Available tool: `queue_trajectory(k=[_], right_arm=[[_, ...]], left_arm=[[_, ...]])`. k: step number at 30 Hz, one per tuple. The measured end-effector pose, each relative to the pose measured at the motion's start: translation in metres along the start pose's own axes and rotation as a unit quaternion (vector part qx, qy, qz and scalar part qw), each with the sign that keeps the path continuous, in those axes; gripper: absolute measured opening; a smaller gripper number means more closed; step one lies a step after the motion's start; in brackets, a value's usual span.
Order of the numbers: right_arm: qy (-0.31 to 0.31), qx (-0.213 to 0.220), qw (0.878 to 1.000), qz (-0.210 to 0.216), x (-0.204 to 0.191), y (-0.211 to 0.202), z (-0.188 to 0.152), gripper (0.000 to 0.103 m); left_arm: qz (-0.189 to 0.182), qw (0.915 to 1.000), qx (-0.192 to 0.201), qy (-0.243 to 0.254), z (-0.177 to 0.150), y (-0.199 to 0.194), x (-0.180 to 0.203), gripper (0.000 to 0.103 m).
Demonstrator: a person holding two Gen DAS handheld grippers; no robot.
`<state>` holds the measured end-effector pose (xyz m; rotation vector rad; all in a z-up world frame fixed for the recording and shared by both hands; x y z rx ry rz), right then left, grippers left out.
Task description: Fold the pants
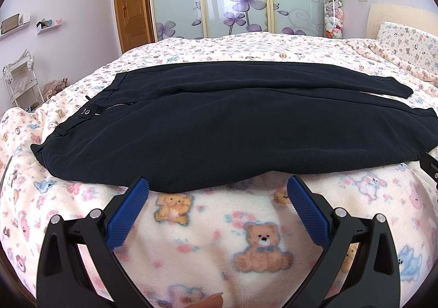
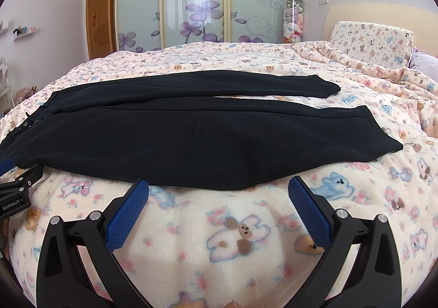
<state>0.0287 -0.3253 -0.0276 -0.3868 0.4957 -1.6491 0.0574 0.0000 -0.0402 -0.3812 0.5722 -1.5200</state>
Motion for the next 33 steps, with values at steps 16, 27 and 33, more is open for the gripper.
queue_trajectory(k=[16, 27, 33], right_arm=[[0.000, 0.000, 1.000, 0.000, 0.0002, 0.0006, -0.0004, 0.102], [0.002, 0.000, 1.000, 0.002, 0.0005, -0.0005, -0.0014, 0.102], [0.018, 0.007, 1.000, 0.025, 0.0062, -0.0028, 0.0003, 0.102]], left_arm=[[0.000, 1.0000, 0.000, 0.000, 0.0000, 0.0000, 0.0000, 0.101], [-0.001, 1.0000, -0.001, 0.000, -0.0001, 0.0001, 0.0002, 0.101], [-0.008, 1.0000, -0.003, -0.003, 0.0007, 0.0009, 0.0001, 0.101]])
Point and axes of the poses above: each gripper's, at about its wrist camera, not at the fingertips, and y roughly the way its jaws point, x to its right, z to its top, the point moved 7 cm from there along y, roughly the way its jaws point, and after that the axes turned 2 degrees about z, right-handed, at the moved point
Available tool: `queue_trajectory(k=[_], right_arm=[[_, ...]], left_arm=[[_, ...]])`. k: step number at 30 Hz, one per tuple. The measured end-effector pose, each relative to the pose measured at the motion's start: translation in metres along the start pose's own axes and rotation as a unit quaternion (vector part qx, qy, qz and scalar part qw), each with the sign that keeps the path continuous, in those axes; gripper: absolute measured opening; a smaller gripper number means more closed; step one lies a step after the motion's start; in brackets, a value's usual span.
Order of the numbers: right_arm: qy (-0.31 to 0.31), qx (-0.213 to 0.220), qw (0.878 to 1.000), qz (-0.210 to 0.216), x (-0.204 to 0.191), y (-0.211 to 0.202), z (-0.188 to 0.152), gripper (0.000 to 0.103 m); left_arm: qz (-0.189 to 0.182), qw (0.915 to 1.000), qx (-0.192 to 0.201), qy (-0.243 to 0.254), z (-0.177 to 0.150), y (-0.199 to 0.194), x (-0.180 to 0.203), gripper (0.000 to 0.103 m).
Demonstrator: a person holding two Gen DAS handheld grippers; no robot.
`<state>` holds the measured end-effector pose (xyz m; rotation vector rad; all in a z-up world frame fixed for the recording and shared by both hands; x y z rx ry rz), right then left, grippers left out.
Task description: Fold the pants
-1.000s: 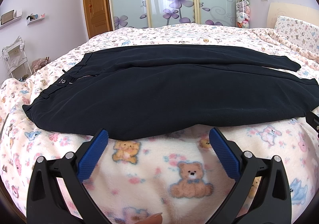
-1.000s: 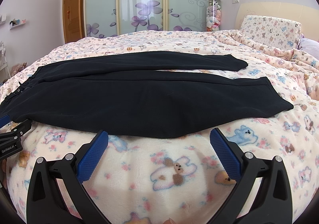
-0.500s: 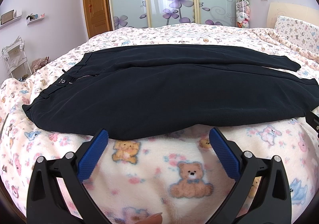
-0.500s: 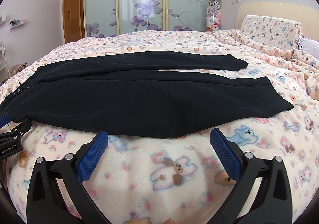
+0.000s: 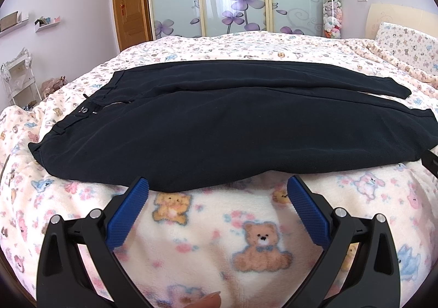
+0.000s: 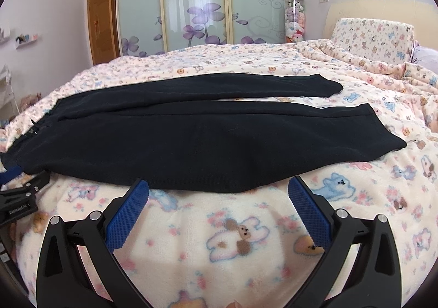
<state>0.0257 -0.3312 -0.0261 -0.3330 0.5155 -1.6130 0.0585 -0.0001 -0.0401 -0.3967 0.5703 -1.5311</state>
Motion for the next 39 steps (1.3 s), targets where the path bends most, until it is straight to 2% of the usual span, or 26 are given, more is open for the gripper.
queue_trajectory(k=[3, 7, 10, 13, 15, 18, 21, 24, 25, 27, 31, 32, 37, 38, 39], right_arm=[[0.016, 0.004, 1.000, 0.022, 0.011, -0.001, 0.008, 0.102], [0.026, 0.048, 0.997, 0.063, 0.019, -0.016, 0.042, 0.102], [0.000, 0.095, 0.993, 0.072, 0.037, -0.020, 0.087, 0.102], [-0.011, 0.107, 0.993, 0.056, 0.065, -0.007, 0.129, 0.102], [-0.004, 0.094, 0.995, 0.033, 0.086, 0.009, 0.155, 0.102], [0.054, 0.035, 0.998, 0.019, 0.129, 0.055, 0.192, 0.102], [0.166, -0.011, 0.986, 0.032, 0.179, 0.111, 0.223, 0.102], [0.220, -0.018, 0.975, 0.016, 0.220, 0.154, 0.240, 0.102], [0.228, -0.023, 0.973, 0.008, 0.233, 0.169, 0.242, 0.100], [0.239, -0.046, 0.970, -0.015, 0.257, 0.201, 0.243, 0.081], [0.244, -0.068, 0.966, -0.041, 0.286, 0.248, 0.240, 0.075], [0.239, -0.071, 0.967, -0.054, 0.294, 0.260, 0.240, 0.071], [0.219, -0.103, 0.966, -0.090, 0.305, 0.298, 0.232, 0.067], [0.217, -0.110, 0.966, -0.091, 0.304, 0.301, 0.230, 0.062], [0.215, -0.118, 0.966, -0.088, 0.303, 0.307, 0.227, 0.051]], left_arm=[[-0.001, 1.0000, 0.002, -0.009, 0.005, -0.001, -0.003, 0.101], [0.005, 0.9997, 0.019, -0.015, 0.026, -0.012, -0.010, 0.101], [0.016, 0.9987, 0.047, -0.014, 0.051, -0.018, -0.007, 0.101], [0.027, 0.9977, 0.061, -0.017, 0.071, -0.014, -0.004, 0.101], [0.031, 0.9967, 0.071, -0.026, 0.078, -0.007, -0.001, 0.101], [0.029, 0.9966, 0.067, -0.038, 0.074, 0.009, -0.002, 0.101], [0.012, 0.9980, 0.047, -0.040, 0.068, 0.022, -0.001, 0.101], [-0.008, 0.9981, 0.042, -0.044, 0.064, 0.024, 0.001, 0.101], [-0.018, 0.9980, 0.039, -0.046, 0.063, 0.026, 0.001, 0.101], [-0.045, 0.9974, 0.024, -0.052, 0.059, 0.031, 0.002, 0.101], [-0.087, 0.9945, -0.007, -0.057, 0.052, 0.043, 0.007, 0.101], [-0.089, 0.9944, -0.011, -0.056, 0.051, 0.045, 0.008, 0.101], [-0.099, 0.9944, -0.009, -0.036, 0.048, 0.045, 0.019, 0.101], [-0.101, 0.9944, -0.009, -0.033, 0.048, 0.044, 0.019, 0.101], [-0.103, 0.9944, -0.007, -0.025, 0.048, 0.044, 0.022, 0.101]])
Point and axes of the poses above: each gripper's, at about its wrist camera, not at the fingertips, and y roughly the way its jaws point, x to its right, z to its top, the point moved 7 cm from there along y, roughly the way its jaws point, and after that the axes turned 2 degrees about z, right-handed, at the moved point
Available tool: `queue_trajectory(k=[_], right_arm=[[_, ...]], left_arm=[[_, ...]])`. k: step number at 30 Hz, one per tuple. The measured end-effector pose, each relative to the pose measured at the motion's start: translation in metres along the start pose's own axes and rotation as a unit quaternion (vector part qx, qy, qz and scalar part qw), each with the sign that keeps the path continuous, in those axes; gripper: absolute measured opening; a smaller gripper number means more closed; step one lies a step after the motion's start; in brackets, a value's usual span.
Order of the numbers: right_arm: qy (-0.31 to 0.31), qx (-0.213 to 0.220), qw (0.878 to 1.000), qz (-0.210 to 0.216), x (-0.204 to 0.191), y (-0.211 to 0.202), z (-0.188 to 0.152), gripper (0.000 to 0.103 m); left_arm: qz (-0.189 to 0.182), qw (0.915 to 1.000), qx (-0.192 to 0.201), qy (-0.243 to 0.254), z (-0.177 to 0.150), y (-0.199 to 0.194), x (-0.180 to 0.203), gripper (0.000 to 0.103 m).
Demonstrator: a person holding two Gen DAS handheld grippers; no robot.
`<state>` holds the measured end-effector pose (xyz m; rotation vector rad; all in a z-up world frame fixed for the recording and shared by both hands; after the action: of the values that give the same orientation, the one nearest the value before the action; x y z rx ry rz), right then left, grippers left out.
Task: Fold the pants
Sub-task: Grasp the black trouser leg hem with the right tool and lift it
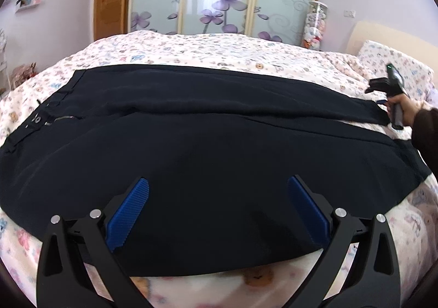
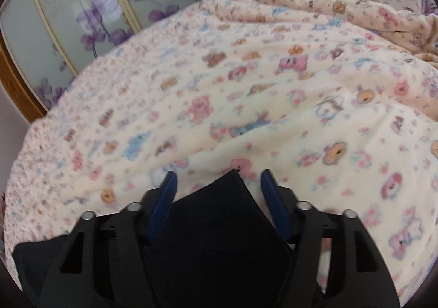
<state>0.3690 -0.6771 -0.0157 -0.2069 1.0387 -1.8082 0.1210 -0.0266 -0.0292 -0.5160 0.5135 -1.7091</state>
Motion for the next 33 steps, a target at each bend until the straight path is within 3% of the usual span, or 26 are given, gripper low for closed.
queue_trajectory(k=[1, 2, 3, 4, 9, 15, 24, 28, 33], right_arm=[[-0.005, -0.002, 1.000, -0.007, -0.001, 0.004, -0.003, 0.048], [-0.012, 0.002, 1.000, -0.018, 0.000, 0.004, -0.004, 0.038], [-0.021, 0.004, 0.999, -0.029, 0.001, 0.003, -0.007, 0.020], [-0.024, 0.005, 0.999, -0.034, 0.003, 0.002, -0.009, 0.016], [-0.008, 0.026, 0.999, 0.029, 0.003, -0.033, -0.018, 0.009], [-0.032, 0.058, 0.991, 0.120, -0.020, -0.111, -0.040, 0.008], [-0.017, 0.100, 0.966, 0.236, 0.015, -0.232, -0.138, 0.007], [0.034, 0.104, 0.959, 0.260, 0.049, -0.247, -0.199, 0.007], [0.129, 0.084, 0.946, 0.286, 0.085, -0.224, -0.239, 0.007]], left_arm=[[-0.001, 1.0000, 0.001, 0.003, 0.000, 0.000, 0.001, 0.101], [-0.003, 1.0000, 0.003, 0.006, 0.001, -0.001, 0.002, 0.101], [-0.002, 1.0000, 0.005, 0.007, 0.000, -0.002, 0.003, 0.101], [-0.001, 1.0000, 0.006, 0.007, 0.002, -0.002, 0.002, 0.101], [0.005, 0.9998, 0.010, -0.017, 0.004, -0.004, -0.008, 0.101], [0.015, 0.9978, 0.010, -0.064, 0.003, -0.007, -0.026, 0.101], [0.002, 0.9923, 0.037, -0.118, 0.005, -0.022, -0.040, 0.101], [-0.004, 0.9917, 0.049, -0.119, 0.006, -0.027, -0.038, 0.101], [-0.012, 0.9868, 0.052, -0.153, 0.003, -0.028, -0.050, 0.101]])
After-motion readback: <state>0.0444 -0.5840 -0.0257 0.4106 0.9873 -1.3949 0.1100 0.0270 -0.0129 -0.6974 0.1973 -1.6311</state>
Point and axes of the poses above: each gripper's, at about its wrist camera, not at the fingertips, and y roughly the way its jaws point, x to its right, z to its top, the point moved 7 cm from there along y, roughly the way its jaws point, and after that the axes turned 2 degrees about z, right-handed, at the moved point
